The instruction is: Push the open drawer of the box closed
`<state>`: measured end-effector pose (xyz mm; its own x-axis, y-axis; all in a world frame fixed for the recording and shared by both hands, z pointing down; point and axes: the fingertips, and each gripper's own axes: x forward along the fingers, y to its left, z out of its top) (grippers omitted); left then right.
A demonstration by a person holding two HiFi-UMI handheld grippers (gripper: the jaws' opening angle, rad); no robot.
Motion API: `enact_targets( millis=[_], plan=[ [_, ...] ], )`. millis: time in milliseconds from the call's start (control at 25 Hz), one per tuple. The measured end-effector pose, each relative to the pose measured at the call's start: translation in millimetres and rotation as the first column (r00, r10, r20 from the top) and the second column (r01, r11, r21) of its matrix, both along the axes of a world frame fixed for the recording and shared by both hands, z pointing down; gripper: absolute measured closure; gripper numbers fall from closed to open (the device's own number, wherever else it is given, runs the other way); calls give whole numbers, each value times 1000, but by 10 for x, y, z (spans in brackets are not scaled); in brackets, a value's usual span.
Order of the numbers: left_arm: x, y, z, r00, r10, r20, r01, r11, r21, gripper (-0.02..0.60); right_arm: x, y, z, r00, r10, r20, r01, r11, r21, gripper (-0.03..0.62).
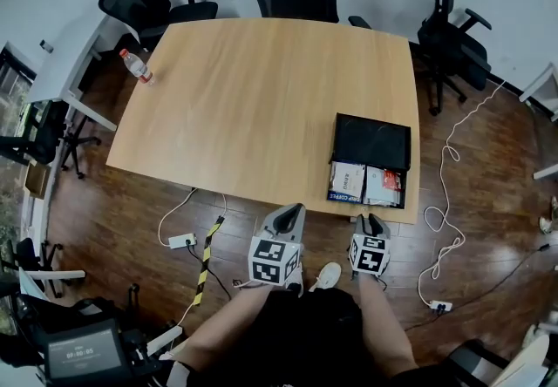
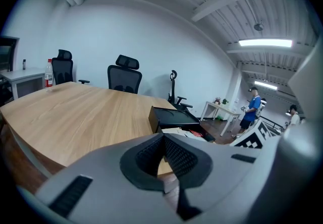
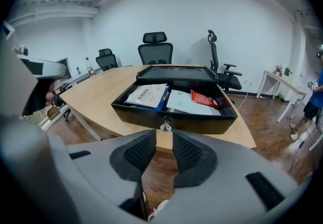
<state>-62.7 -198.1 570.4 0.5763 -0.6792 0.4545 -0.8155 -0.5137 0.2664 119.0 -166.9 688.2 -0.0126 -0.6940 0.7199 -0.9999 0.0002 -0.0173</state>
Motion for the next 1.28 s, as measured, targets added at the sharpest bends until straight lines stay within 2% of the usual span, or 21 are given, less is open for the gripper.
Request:
enact_targets(
  millis=[200, 520, 1000, 1280],
  plan=[
    [-114, -37, 58, 999, -36, 19, 36, 999, -12, 581, 37, -159, 64, 1000, 5, 11, -5, 1000, -17, 502],
    [-95, -110, 53, 998, -55, 14, 56, 998, -11, 581, 31, -209, 107, 1000, 7, 11, -6, 998, -63, 503],
    [-55, -100, 57, 997, -77, 13, 77, 997, -10, 581, 67, -219, 85, 1000, -5, 31, 6, 999, -53, 520],
    [-114, -149, 49, 995, -103, 11, 103, 995, -10, 581, 103, -404, 56, 999, -12, 31, 13, 999, -42, 522]
  ],
)
